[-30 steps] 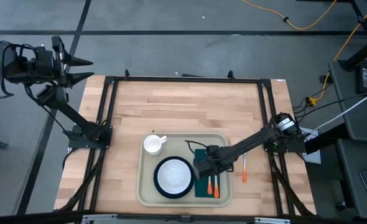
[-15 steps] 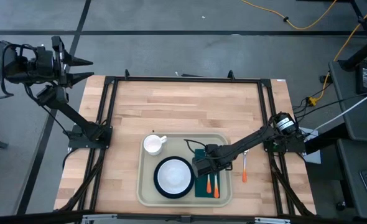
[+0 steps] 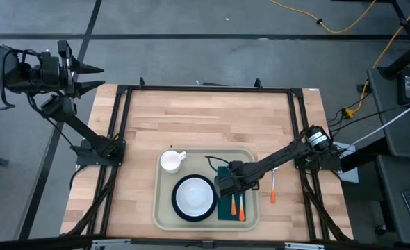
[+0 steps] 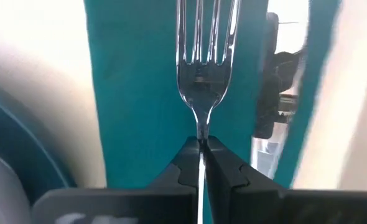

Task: Set up tray
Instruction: Put the orange fork on top of the green napkin to the left of the orange knife

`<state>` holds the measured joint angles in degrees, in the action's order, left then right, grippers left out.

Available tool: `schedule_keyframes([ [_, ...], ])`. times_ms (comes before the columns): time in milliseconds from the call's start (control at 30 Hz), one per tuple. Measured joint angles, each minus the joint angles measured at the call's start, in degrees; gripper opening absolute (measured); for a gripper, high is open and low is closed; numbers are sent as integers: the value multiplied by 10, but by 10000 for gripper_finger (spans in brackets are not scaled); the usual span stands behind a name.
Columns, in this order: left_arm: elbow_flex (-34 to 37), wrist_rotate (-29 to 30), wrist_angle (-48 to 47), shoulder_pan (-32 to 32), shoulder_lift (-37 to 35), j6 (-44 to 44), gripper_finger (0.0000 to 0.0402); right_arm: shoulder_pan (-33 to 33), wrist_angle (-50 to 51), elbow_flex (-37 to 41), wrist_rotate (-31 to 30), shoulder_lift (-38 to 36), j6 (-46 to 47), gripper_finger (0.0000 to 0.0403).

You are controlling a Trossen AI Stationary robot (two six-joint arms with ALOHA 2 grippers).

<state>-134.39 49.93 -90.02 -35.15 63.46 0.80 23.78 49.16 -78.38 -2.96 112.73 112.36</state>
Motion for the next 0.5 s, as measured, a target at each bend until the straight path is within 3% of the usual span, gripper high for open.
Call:
schedule_keyframes([
  [500,0,0,0,0,0,0,141,8,-20,0,1,16,12,12],
])
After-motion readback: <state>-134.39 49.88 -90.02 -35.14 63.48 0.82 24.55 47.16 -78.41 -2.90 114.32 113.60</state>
